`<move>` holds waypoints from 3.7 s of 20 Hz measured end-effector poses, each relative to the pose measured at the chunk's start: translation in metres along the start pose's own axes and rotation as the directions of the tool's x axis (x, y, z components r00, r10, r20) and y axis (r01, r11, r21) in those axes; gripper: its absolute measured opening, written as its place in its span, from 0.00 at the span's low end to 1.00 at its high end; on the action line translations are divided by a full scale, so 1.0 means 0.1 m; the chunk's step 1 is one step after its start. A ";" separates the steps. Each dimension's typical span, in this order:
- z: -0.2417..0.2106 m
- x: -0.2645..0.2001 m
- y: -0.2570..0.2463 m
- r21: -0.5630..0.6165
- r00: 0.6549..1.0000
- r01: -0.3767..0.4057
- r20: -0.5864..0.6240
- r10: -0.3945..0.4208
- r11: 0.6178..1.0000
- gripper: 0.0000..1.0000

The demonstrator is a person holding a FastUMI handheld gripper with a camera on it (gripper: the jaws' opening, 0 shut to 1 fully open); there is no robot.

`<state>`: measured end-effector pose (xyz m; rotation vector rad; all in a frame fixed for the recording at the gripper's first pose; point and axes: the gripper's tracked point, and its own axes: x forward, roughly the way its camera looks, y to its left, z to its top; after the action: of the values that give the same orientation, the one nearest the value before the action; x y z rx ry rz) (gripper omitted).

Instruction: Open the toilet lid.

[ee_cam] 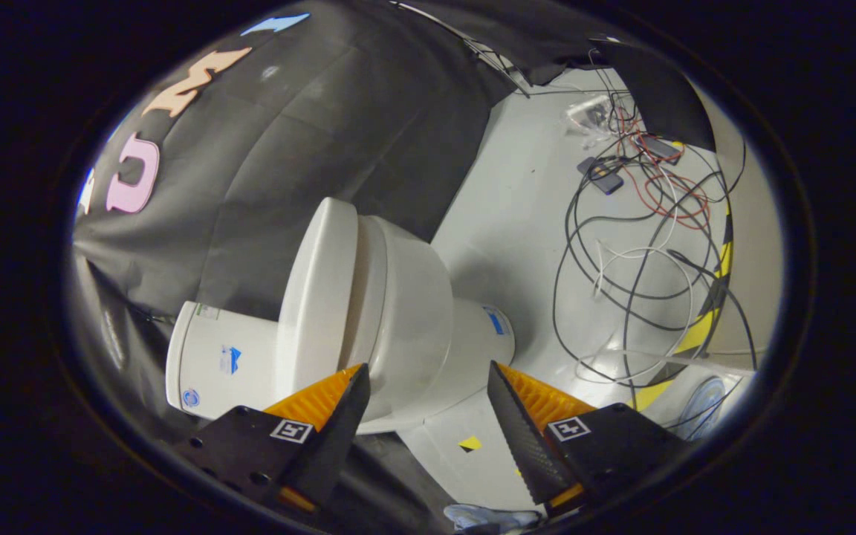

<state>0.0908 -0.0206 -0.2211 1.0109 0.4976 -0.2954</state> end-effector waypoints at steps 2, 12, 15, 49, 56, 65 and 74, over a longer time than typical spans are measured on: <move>-0.02 0.02 0.02 0.030 1.000 -0.017 -0.013 0.018 0.999 0.99; -0.36 0.23 0.60 0.264 0.963 -0.208 -0.114 0.245 0.942 0.88; -0.33 0.30 0.72 0.389 0.958 -0.225 -0.078 0.276 0.893 0.70; -0.26 -0.28 1.83 -0.141 0.976 -0.216 0.003 0.219 0.966 0.01; -0.31 -0.43 2.15 -0.411 0.973 -0.194 0.036 0.229 0.891 0.04; -0.28 -0.49 2.31 -0.466 0.961 -0.219 0.050 0.273 0.857 0.04; -0.25 -0.55 2.53 -0.572 0.936 -0.246 0.068 0.345 0.782 0.04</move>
<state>0.1531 0.1296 -0.0179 0.4682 0.2341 0.0564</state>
